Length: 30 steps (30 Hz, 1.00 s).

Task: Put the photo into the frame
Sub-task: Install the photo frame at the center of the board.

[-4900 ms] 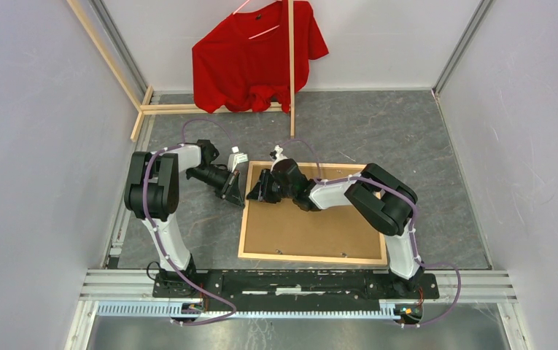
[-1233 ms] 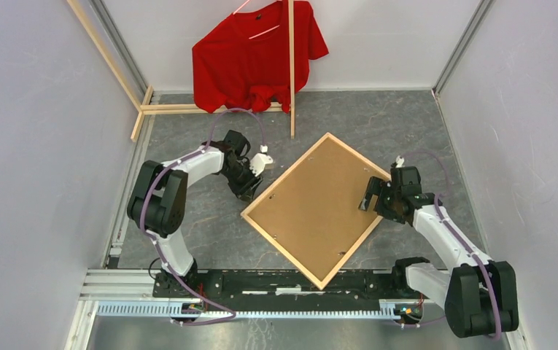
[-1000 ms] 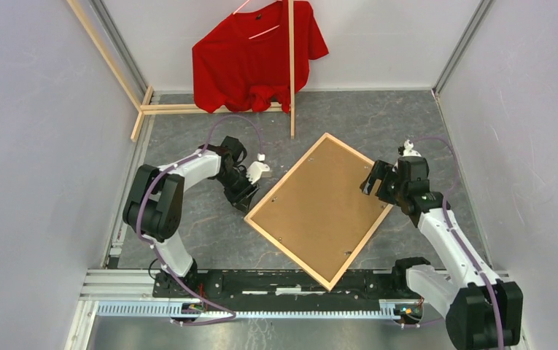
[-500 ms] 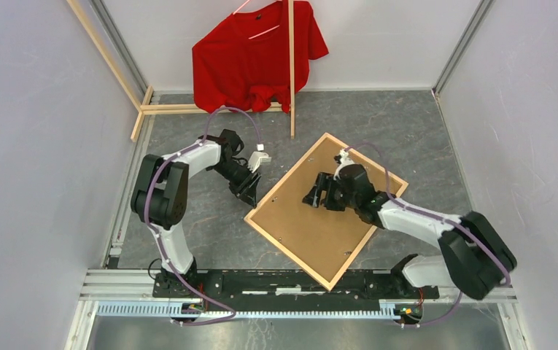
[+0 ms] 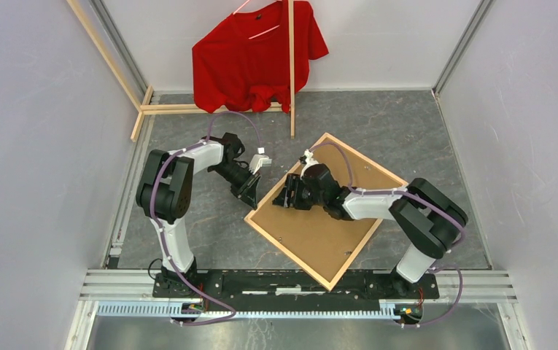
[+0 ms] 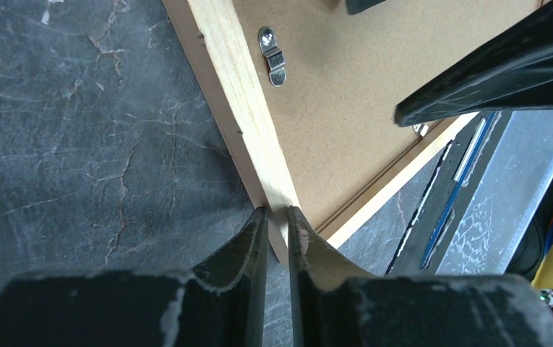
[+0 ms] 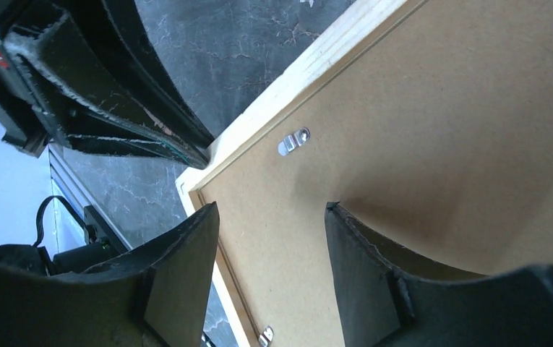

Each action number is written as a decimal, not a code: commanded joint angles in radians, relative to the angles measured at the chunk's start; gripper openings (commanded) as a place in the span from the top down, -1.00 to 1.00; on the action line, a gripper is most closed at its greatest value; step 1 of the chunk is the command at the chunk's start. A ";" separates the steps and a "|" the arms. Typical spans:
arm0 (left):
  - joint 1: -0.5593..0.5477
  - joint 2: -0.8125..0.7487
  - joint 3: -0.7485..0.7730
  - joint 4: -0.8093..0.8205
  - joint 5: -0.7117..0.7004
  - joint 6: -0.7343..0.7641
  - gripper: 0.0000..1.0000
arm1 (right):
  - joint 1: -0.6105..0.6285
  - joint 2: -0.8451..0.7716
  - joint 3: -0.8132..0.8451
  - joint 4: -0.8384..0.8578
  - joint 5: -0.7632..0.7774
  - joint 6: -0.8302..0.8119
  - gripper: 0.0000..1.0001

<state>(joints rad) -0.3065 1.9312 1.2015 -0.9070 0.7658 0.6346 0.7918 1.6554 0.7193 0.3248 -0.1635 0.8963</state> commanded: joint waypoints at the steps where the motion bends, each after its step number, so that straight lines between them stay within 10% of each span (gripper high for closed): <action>1: 0.008 0.023 0.012 -0.005 0.032 0.051 0.59 | 0.011 0.059 0.062 0.081 -0.004 0.024 -0.23; 30: 0.012 0.015 -0.008 0.017 0.012 0.047 0.63 | 0.021 0.200 0.149 0.091 -0.013 0.046 -0.13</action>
<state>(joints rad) -0.2928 1.9388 1.2011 -0.9104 0.7876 0.6346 0.8055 1.8301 0.8352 0.4210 -0.1875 0.9504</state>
